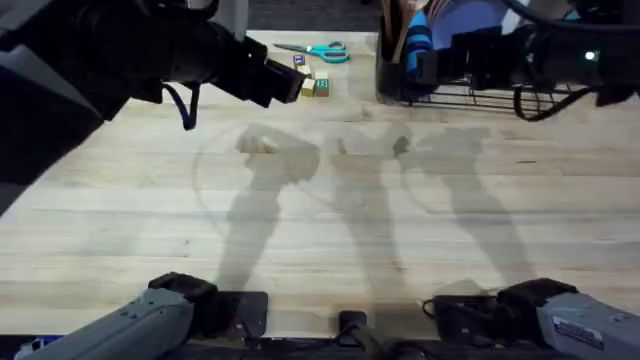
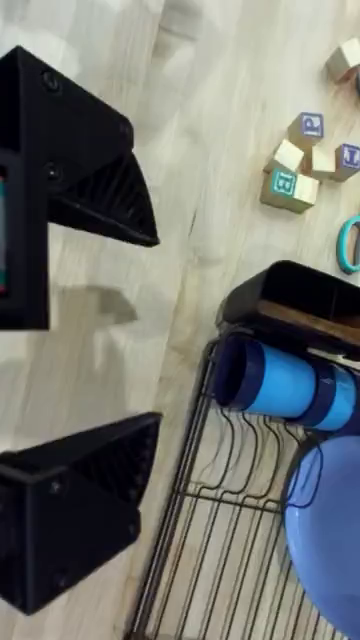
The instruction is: Pick up the spoon on the table one by one and put them onto the rack
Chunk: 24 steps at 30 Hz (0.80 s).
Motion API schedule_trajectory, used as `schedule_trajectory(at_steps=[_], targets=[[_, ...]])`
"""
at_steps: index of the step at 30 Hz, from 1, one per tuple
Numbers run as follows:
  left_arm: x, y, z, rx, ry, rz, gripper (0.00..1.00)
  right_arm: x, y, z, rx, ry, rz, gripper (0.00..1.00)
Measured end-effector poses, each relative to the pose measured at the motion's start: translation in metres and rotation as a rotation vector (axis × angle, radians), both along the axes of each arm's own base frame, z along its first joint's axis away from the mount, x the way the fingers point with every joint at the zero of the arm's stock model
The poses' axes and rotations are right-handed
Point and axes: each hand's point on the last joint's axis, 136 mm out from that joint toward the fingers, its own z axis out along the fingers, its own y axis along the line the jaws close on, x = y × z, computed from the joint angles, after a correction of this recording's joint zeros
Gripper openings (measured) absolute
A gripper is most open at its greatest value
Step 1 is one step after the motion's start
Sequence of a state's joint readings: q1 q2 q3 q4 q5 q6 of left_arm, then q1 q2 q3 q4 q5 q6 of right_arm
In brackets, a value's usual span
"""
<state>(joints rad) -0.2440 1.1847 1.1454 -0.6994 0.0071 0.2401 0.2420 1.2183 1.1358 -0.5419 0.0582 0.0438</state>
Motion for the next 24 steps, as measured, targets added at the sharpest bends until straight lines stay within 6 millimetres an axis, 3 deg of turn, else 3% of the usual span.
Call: schedule_trajectory(at_steps=[10, 19, 24], targets=[[-0.004, 0.006, 0.0, -0.046, 0.034, 0.063, 0.994, -0.017, -0.004, -0.009, -0.015, 0.066, -0.001, 0.997], [-0.033, 0.05, 0.013, -0.124, 0.065, 0.258, 0.993, -0.022, -0.005, -0.014, -0.017, 0.095, -0.006, 0.996], [-0.042, 0.065, 0.011, -0.165, 0.095, 0.35, 0.993, -0.022, -0.005, -0.014, -0.017, 0.095, -0.006, 0.996]])
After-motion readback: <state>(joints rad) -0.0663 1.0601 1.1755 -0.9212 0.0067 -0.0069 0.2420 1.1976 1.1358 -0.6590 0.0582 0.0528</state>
